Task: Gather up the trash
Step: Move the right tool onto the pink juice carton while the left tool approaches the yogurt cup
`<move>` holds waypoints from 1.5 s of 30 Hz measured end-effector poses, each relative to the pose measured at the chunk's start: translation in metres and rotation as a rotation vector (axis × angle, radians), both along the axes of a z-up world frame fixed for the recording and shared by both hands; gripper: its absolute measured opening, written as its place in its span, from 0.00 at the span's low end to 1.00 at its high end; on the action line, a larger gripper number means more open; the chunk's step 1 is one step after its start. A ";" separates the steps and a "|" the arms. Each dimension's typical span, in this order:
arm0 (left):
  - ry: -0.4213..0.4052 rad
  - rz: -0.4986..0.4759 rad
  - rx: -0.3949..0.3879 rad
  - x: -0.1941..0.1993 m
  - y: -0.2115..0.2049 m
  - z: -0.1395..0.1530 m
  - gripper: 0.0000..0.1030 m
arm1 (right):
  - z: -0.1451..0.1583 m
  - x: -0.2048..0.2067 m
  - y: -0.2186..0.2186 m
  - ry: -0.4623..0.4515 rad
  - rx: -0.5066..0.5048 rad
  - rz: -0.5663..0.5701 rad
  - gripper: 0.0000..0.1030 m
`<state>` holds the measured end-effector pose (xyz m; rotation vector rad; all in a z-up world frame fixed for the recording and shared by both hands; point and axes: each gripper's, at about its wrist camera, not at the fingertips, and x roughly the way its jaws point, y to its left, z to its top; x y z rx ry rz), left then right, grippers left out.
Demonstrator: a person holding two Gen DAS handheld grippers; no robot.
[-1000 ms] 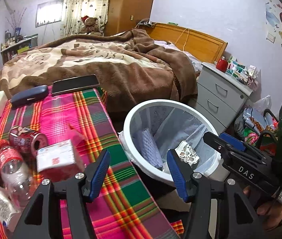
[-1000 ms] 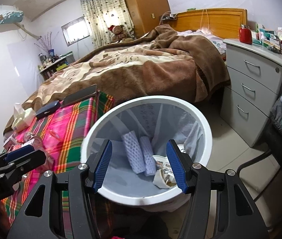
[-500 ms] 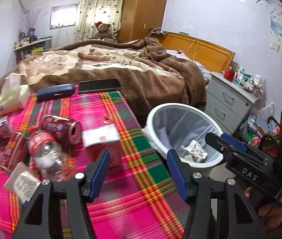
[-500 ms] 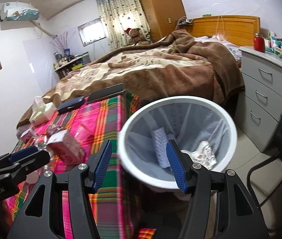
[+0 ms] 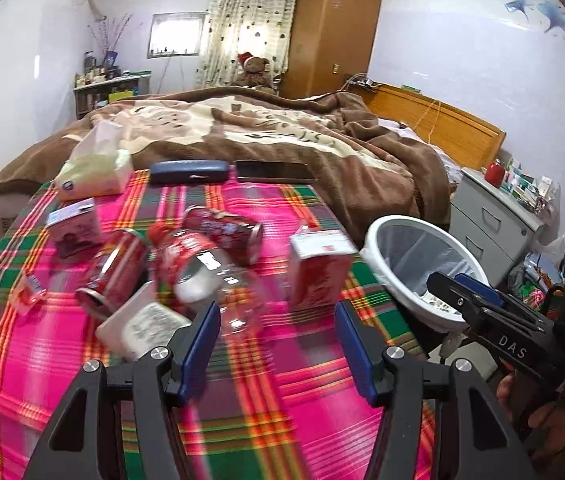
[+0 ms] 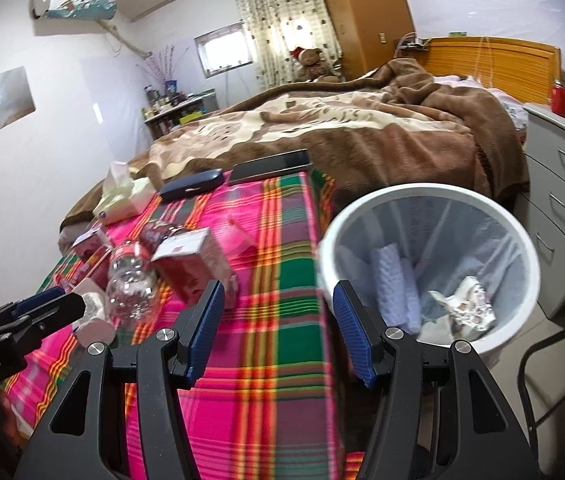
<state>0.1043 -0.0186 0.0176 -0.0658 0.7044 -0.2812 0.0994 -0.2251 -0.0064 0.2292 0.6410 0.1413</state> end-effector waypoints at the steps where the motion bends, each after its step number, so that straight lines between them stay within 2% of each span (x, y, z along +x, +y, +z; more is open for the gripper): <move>1: 0.003 0.020 0.000 -0.001 0.008 -0.001 0.57 | 0.000 0.001 0.004 -0.001 -0.004 0.010 0.56; 11: 0.042 0.103 -0.012 0.000 0.052 -0.016 0.60 | -0.008 0.016 0.035 0.023 -0.011 0.074 0.57; 13: 0.050 0.117 -0.013 0.001 0.058 -0.020 0.60 | -0.009 0.018 0.038 0.024 -0.005 0.083 0.59; 17: 0.066 0.128 -0.022 0.004 0.069 -0.027 0.68 | -0.010 0.022 0.044 0.032 -0.006 0.099 0.63; 24: 0.111 0.144 -0.039 0.012 0.081 -0.041 0.69 | -0.012 0.035 0.052 0.045 0.006 0.109 0.63; 30: 0.182 0.143 -0.103 0.026 0.085 -0.057 0.69 | -0.013 0.043 0.062 0.057 -0.004 0.130 0.63; 37: 0.200 0.158 -0.166 0.038 0.085 -0.065 0.69 | -0.013 0.053 0.066 0.067 -0.011 0.124 0.63; 45: 0.208 0.182 -0.130 0.048 0.092 -0.067 0.69 | -0.019 0.061 0.069 0.097 -0.030 0.119 0.63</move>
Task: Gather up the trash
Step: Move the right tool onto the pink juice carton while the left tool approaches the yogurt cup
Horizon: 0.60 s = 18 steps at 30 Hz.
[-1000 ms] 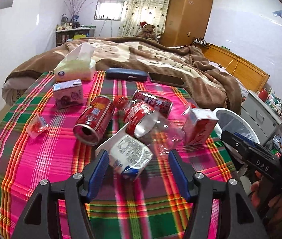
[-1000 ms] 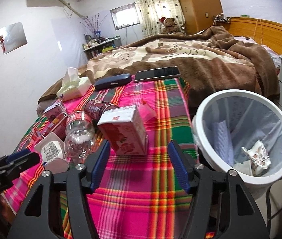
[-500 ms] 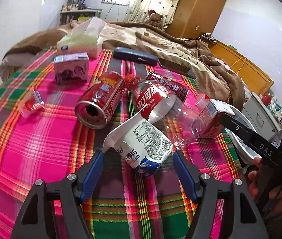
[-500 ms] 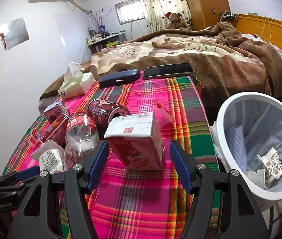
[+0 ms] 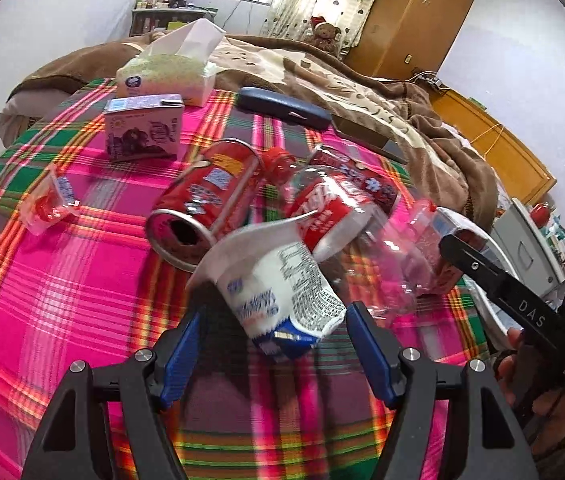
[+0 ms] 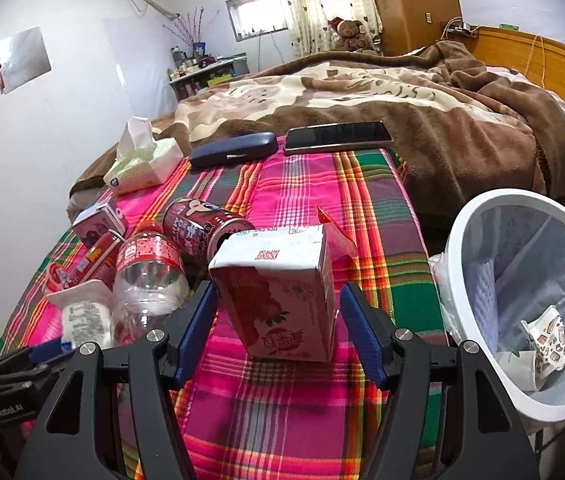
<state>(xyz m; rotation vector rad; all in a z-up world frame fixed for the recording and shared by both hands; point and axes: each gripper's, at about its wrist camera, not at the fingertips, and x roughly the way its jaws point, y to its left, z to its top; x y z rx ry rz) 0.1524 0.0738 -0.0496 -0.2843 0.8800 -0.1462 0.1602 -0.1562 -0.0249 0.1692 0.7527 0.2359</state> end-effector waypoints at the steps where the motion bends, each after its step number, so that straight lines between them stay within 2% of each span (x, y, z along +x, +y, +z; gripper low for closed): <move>1: -0.001 0.006 -0.002 0.000 0.004 0.000 0.69 | 0.000 0.001 0.000 0.002 -0.003 0.000 0.63; 10: -0.001 0.073 0.000 0.000 0.027 0.007 0.71 | -0.006 0.009 0.003 0.025 -0.013 -0.007 0.63; 13: -0.005 0.062 -0.029 0.003 0.023 0.010 0.71 | -0.008 0.010 0.002 0.031 -0.003 -0.016 0.63; 18: 0.004 0.088 -0.016 0.012 0.013 0.009 0.71 | -0.007 0.009 -0.002 0.021 0.008 -0.030 0.61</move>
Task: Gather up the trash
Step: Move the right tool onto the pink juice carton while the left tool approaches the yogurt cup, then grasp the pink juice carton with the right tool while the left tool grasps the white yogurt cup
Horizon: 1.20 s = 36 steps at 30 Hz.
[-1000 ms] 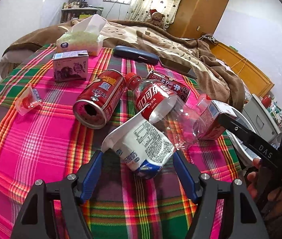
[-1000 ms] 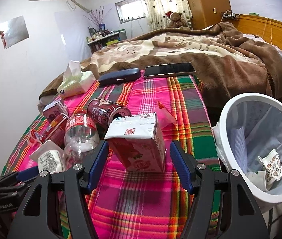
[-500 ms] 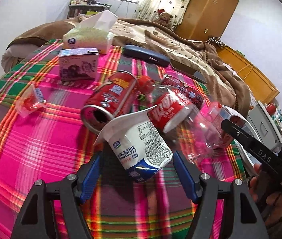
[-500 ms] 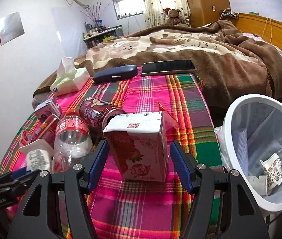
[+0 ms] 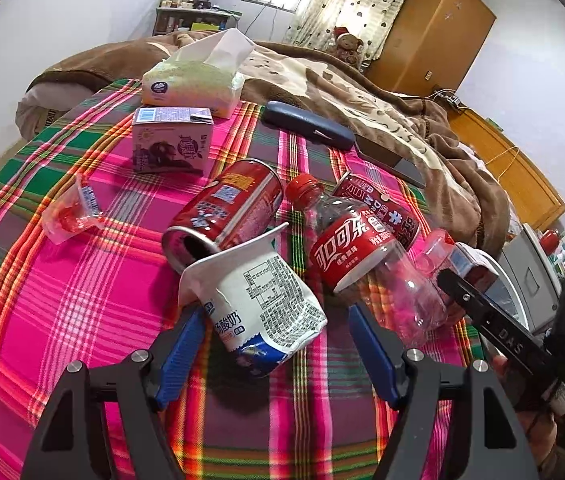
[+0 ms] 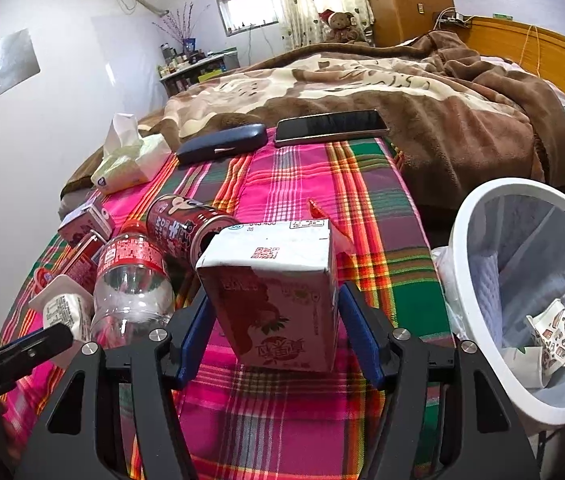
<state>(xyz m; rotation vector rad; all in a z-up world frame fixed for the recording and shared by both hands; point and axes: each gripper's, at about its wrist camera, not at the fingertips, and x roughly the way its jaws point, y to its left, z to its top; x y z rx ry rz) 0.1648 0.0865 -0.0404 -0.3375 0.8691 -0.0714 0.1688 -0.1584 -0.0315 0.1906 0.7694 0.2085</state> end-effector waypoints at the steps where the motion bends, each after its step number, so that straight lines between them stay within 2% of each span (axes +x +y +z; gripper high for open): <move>1: 0.007 0.011 0.009 0.002 -0.001 -0.001 0.71 | 0.000 0.000 0.001 -0.002 -0.001 -0.001 0.61; 7: 0.031 0.089 0.093 0.010 -0.002 -0.006 0.71 | 0.001 -0.002 -0.003 -0.012 0.013 0.002 0.61; 12: 0.075 0.123 0.095 0.016 0.002 -0.018 0.71 | 0.000 -0.002 -0.005 -0.008 0.030 0.008 0.60; 14: 0.064 0.117 0.125 0.015 -0.002 -0.019 0.71 | 0.000 -0.001 -0.006 -0.008 0.033 0.012 0.60; 19: 0.054 0.099 0.123 0.012 -0.003 -0.020 0.71 | -0.001 -0.001 -0.006 -0.004 0.039 0.018 0.60; 21: 0.050 0.100 0.116 0.012 -0.001 -0.019 0.61 | -0.001 -0.002 -0.007 -0.006 0.039 0.017 0.60; 22: 0.048 0.101 0.120 0.012 -0.001 -0.019 0.59 | -0.001 -0.002 -0.007 -0.007 0.039 0.016 0.60; 27: 0.038 0.081 0.101 0.010 -0.002 -0.018 0.59 | -0.002 -0.004 -0.007 -0.007 0.036 0.012 0.60; 30: 0.011 0.078 0.148 0.006 -0.006 -0.013 0.58 | -0.001 -0.005 -0.007 -0.011 0.036 0.013 0.60; 33: 0.007 0.057 0.115 0.003 -0.007 -0.010 0.58 | -0.001 -0.006 -0.008 -0.013 0.036 0.012 0.60; 36: -0.009 0.047 0.122 -0.001 -0.010 -0.006 0.58 | 0.000 -0.009 -0.008 -0.016 0.037 0.013 0.60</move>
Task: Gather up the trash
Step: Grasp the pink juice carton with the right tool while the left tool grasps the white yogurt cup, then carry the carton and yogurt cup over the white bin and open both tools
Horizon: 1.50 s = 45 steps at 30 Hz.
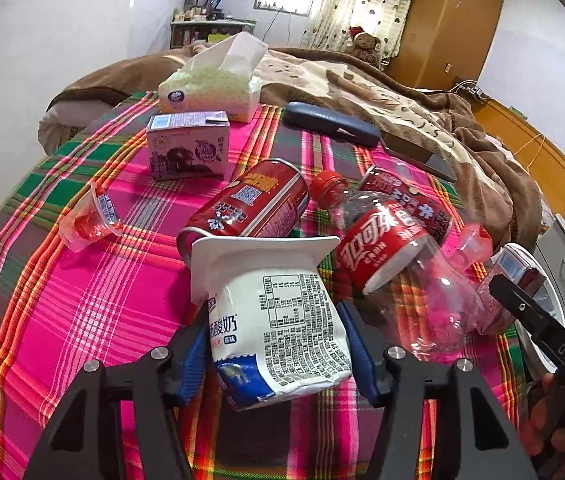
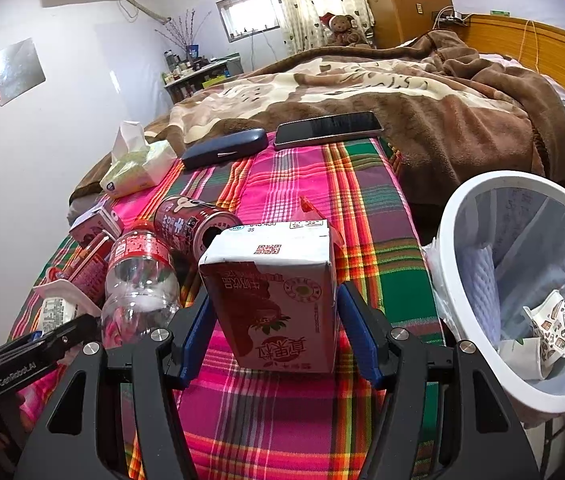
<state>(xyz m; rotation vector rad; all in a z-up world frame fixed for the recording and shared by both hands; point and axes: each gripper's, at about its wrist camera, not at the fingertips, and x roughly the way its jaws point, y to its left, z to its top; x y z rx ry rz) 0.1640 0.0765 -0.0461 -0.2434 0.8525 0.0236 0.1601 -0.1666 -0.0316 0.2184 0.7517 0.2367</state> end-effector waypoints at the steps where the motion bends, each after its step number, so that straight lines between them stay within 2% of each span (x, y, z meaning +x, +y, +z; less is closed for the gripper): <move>1: -0.002 -0.007 -0.008 -0.001 -0.001 0.001 0.58 | 0.000 0.000 0.000 -0.002 -0.002 -0.001 0.60; 14: -0.072 -0.058 0.019 -0.017 -0.019 0.030 0.58 | 0.012 -0.013 -0.010 -0.036 0.010 -0.014 0.60; 24: -0.123 -0.143 0.045 -0.025 -0.052 0.052 0.58 | 0.027 -0.027 -0.030 -0.074 0.011 -0.055 0.60; 34: -0.180 -0.255 0.037 -0.022 -0.104 0.075 0.58 | 0.040 -0.038 -0.068 -0.109 0.004 -0.128 0.60; 45: -0.198 -0.384 0.022 -0.012 -0.166 0.086 0.58 | 0.042 -0.041 -0.115 -0.106 -0.017 -0.236 0.60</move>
